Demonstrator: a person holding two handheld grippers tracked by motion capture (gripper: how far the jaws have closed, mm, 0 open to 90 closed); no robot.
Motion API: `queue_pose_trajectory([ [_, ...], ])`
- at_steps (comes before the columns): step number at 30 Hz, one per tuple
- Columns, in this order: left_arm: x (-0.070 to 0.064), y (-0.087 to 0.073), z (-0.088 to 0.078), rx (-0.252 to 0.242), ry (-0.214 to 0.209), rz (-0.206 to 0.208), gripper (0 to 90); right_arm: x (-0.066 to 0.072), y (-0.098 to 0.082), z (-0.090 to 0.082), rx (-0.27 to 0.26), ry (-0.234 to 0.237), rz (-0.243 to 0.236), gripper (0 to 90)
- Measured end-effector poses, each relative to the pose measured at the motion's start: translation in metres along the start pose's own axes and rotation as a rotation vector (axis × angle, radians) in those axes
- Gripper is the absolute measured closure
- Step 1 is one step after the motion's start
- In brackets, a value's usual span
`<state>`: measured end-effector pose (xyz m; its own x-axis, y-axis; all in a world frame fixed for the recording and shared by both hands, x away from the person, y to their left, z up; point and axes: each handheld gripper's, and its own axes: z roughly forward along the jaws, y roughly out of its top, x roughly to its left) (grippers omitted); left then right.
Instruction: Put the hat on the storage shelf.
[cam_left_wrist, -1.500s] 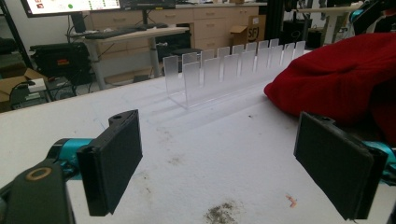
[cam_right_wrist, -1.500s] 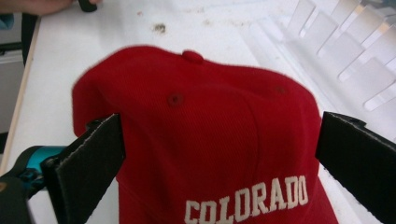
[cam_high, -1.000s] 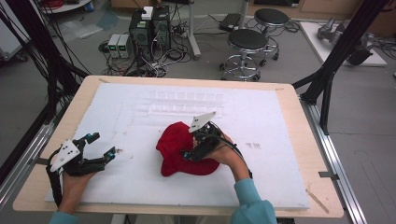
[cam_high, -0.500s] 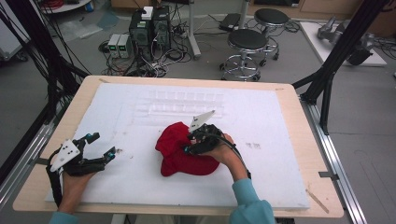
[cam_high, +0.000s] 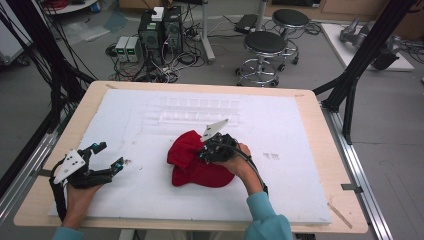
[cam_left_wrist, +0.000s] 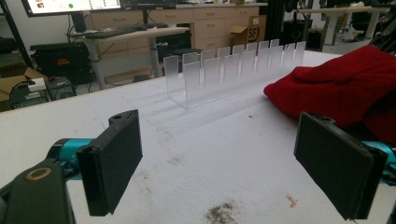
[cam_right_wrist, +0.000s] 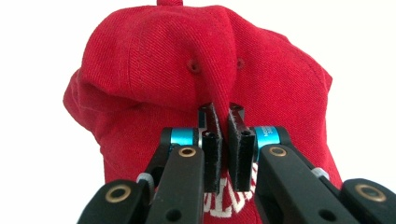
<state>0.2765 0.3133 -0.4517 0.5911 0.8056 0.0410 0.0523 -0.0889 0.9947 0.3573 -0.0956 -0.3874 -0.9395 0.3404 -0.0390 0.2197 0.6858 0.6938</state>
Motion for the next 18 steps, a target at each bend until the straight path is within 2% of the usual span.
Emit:
queue_pose_trajectory([
  [5, 0.000, 0.000, 0.000, -0.001, -0.001, -0.001, 15.4, 0.000, -0.001, -0.002, -0.007, -0.006, 0.029, 86.3],
  [10, 0.000, 0.000, 0.000, -0.001, 0.000, 0.000, 15.4, 0.000, -0.002, -0.007, -0.037, -0.031, 0.059, 86.5],
  [14, -0.001, 0.000, 0.000, 0.001, 0.006, 0.008, 15.4, 0.001, -0.001, -0.015, -0.080, -0.063, 0.079, 86.5],
  [18, -0.002, 0.001, 0.001, 0.004, 0.008, 0.017, 15.4, 0.001, 0.000, -0.022, -0.126, -0.070, 0.098, 86.6],
])
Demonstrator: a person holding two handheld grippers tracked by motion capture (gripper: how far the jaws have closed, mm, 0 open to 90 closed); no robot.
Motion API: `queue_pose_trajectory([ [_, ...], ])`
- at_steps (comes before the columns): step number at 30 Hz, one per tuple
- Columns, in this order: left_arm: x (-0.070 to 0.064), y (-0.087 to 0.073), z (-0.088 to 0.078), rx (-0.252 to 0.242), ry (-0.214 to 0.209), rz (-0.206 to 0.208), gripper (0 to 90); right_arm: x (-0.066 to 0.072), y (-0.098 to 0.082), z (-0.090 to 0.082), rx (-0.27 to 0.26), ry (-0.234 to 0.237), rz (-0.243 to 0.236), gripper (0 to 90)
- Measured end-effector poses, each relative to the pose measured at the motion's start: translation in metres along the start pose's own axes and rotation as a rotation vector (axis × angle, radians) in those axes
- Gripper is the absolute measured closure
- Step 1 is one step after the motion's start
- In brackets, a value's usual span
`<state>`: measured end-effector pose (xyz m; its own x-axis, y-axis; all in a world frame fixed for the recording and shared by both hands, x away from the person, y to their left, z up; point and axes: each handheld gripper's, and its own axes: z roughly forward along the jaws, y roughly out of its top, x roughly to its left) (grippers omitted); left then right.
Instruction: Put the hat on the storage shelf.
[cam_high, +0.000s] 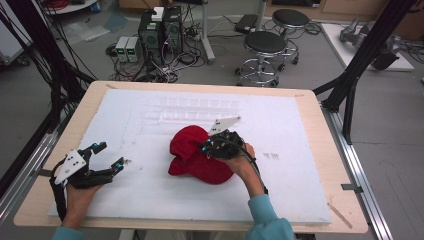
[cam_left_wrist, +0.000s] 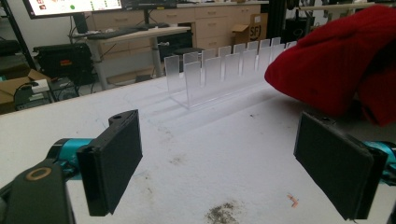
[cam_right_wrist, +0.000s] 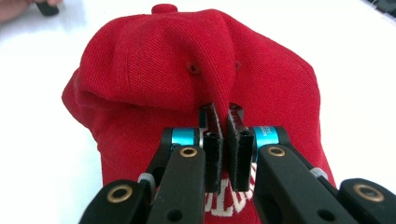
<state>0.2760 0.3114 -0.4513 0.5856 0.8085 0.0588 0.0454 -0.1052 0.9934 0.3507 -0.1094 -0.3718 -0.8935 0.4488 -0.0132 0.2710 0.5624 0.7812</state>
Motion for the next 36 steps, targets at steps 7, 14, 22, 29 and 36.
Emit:
queue_pose_trajectory([
  [7, 0.000, 0.001, 0.001, 0.016, -0.001, 0.000, 15.4, 0.000, 0.003, -0.010, -0.080, -0.029, 0.027, 86.6],
  [14, 0.000, 0.001, 0.001, 0.017, -0.003, 0.002, 15.4, 0.001, 0.009, -0.023, -0.214, -0.040, 0.060, 86.6],
  [22, -0.004, 0.013, 0.000, 0.004, -0.038, -0.003, 15.3, 0.004, 0.015, -0.028, -0.262, -0.052, 0.057, 86.5],
  [29, -0.018, 0.030, 0.002, 0.029, -0.104, -0.020, 15.1, 0.005, 0.021, -0.034, -0.298, -0.065, 0.058, 86.5],
  [36, -0.042, 0.053, 0.007, 0.045, -0.181, -0.023, 15.1, 0.005, 0.025, -0.038, -0.317, -0.077, 0.051, 86.5],
])
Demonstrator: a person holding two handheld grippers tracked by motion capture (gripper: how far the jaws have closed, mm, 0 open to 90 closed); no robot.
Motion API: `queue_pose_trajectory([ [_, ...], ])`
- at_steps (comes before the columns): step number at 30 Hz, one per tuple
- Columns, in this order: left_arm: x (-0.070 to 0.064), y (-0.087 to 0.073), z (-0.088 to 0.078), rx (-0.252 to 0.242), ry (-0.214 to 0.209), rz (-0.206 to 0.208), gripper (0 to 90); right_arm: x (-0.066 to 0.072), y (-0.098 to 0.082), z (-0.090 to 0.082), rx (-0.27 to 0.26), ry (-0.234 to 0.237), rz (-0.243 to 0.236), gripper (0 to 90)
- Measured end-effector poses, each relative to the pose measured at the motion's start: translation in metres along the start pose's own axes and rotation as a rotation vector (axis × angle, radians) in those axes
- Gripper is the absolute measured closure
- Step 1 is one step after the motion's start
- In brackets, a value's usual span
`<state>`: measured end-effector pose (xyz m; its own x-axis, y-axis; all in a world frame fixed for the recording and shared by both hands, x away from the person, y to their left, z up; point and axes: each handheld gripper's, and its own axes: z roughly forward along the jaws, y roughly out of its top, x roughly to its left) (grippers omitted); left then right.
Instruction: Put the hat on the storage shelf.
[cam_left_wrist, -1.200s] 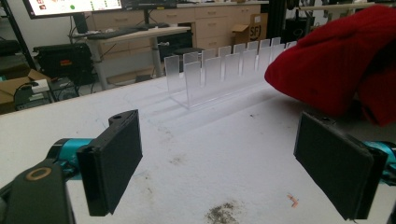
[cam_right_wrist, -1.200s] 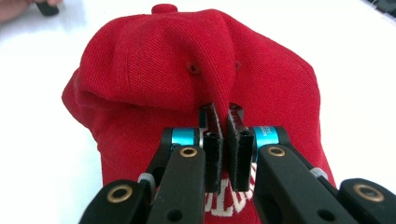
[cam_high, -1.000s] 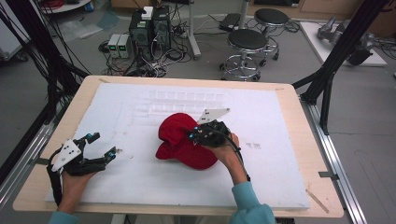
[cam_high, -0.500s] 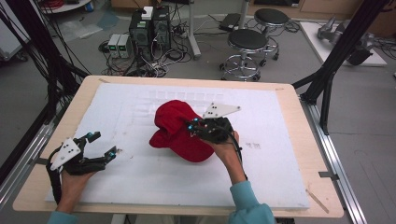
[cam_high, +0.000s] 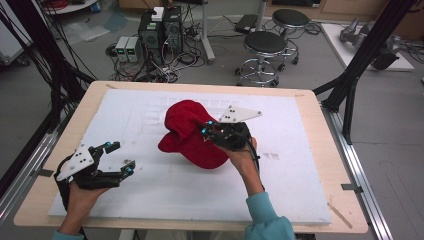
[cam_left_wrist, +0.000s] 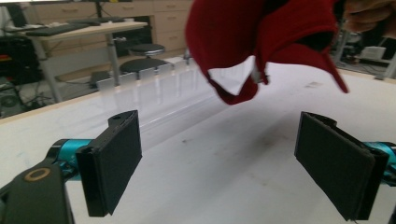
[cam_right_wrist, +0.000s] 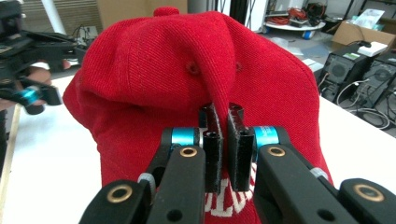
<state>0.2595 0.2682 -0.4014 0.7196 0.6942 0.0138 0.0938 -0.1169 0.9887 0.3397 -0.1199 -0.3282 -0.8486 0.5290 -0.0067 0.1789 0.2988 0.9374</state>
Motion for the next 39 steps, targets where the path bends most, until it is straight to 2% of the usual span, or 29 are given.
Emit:
queue_pose_trajectory([
  [5, -0.014, 0.010, 0.006, 0.022, -0.046, -0.008, 15.1, 0.000, 0.001, 0.000, -0.010, -0.020, 0.005, 86.5],
  [15, -0.036, 0.018, 0.031, 0.084, -0.147, -0.102, 15.5, 0.003, 0.008, 0.002, -0.034, -0.025, 0.008, 86.5],
  [20, -0.043, 0.021, 0.042, 0.084, -0.184, -0.148, 16.9, 0.007, 0.010, 0.003, -0.045, -0.026, 0.007, 86.5],
  [25, -0.045, 0.023, 0.049, 0.082, -0.182, -0.209, 20.0, 0.010, 0.012, 0.005, -0.066, -0.027, 0.007, 86.5],
  [39, -0.058, 0.024, 0.071, 0.099, -0.221, -0.244, 22.9, 0.016, 0.015, 0.010, -0.109, -0.034, 0.023, 86.5],
])
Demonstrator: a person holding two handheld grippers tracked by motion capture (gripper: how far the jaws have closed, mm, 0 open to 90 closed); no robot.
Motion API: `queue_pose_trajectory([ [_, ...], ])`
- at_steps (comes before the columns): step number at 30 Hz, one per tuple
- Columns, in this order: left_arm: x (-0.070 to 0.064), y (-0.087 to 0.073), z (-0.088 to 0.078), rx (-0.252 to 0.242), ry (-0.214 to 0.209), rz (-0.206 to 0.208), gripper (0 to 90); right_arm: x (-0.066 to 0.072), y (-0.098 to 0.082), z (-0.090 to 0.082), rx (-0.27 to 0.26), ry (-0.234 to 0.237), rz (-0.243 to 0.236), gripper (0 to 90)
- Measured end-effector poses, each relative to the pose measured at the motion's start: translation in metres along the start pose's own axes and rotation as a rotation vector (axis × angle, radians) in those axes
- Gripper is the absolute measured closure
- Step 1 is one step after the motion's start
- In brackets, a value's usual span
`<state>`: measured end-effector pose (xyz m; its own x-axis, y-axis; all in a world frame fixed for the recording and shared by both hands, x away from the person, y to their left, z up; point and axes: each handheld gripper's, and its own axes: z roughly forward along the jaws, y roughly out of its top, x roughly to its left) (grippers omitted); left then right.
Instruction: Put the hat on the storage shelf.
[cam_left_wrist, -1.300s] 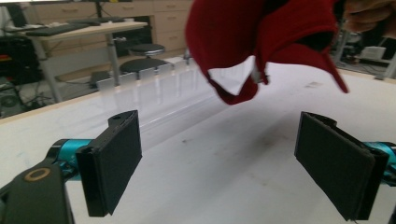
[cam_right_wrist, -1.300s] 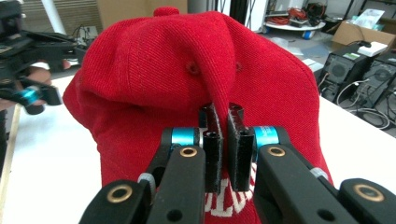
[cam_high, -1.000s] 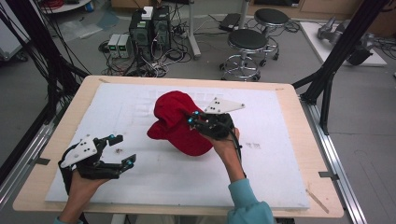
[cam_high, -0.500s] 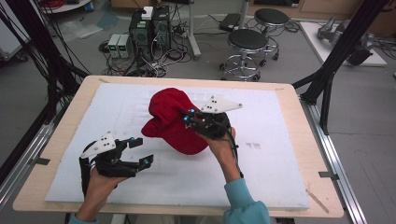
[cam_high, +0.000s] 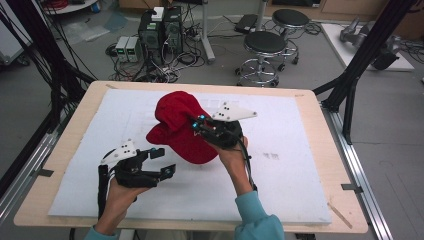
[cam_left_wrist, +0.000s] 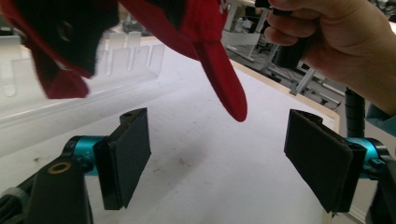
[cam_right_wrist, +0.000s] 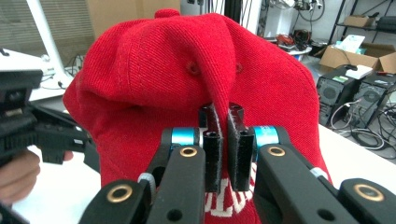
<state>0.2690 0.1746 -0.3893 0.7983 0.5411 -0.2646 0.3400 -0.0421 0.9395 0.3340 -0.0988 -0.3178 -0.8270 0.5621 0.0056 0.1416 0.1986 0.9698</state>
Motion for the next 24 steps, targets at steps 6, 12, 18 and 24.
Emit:
queue_pose_trajectory([
  [6, -0.002, -0.001, 0.010, -0.010, -0.016, -0.024, 24.5, 0.003, 0.001, 0.002, -0.014, 0.009, 0.004, 86.5],
  [12, -0.001, -0.001, 0.015, -0.027, -0.030, -0.042, 29.1, 0.007, 0.002, 0.005, -0.021, 0.017, 0.008, 86.5],
  [18, 0.000, -0.001, 0.016, -0.038, -0.046, -0.045, 36.7, 0.010, 0.003, 0.008, -0.042, 0.017, 0.014, 86.5],
  [24, 0.001, -0.001, 0.016, -0.060, -0.055, -0.048, 50.6, 0.011, 0.003, 0.009, -0.059, 0.024, 0.033, 86.5],
])
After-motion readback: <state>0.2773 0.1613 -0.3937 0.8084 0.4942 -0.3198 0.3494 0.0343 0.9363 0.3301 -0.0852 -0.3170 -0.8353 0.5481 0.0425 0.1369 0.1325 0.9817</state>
